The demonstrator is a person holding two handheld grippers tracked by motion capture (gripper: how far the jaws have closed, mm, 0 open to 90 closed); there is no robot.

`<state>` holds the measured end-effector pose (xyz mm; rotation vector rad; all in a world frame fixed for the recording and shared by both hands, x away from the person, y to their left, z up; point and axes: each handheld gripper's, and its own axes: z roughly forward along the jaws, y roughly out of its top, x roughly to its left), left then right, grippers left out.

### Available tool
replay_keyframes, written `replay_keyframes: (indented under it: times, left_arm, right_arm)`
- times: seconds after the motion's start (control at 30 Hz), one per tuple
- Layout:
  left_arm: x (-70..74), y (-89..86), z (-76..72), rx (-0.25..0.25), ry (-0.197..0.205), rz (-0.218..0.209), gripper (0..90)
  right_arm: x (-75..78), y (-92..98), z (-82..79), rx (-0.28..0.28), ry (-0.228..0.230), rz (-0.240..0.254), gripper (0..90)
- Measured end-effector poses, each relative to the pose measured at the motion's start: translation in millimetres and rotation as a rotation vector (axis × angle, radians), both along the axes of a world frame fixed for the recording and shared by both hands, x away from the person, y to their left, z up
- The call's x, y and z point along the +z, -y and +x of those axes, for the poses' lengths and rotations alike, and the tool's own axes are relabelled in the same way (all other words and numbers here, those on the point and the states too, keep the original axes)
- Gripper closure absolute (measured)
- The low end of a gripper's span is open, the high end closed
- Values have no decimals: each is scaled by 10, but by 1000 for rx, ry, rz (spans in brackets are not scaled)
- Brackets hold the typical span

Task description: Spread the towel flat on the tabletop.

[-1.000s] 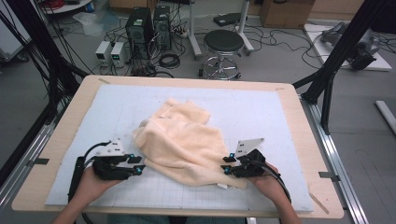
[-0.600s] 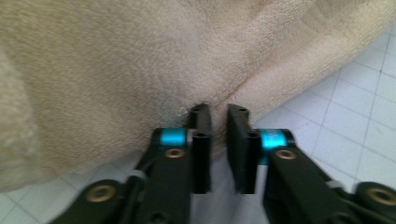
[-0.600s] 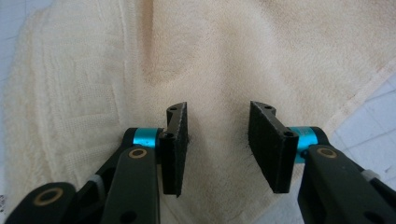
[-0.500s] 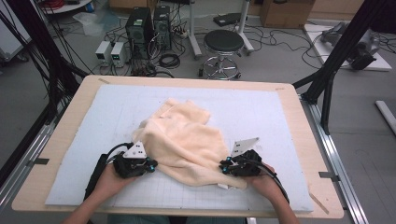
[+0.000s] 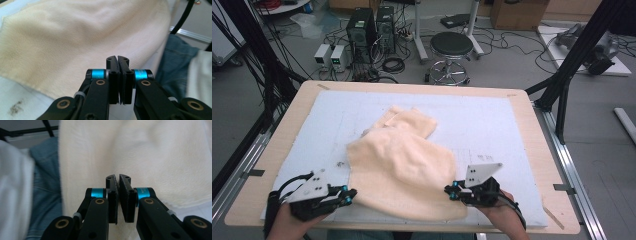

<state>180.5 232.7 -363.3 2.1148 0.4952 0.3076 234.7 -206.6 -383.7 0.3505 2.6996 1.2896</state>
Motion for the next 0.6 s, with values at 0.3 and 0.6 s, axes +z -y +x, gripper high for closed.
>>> replay_keyframes:
  times: [0.3,0.6]
  left_arm:
    - [141,-41,-206,-36,7,-40,692]
    - [-397,130,659,56,-50,35,626]
  right_arm:
    - [332,-6,-287,25,52,58,717]
    - [-165,-156,482,-68,38,-61,608]
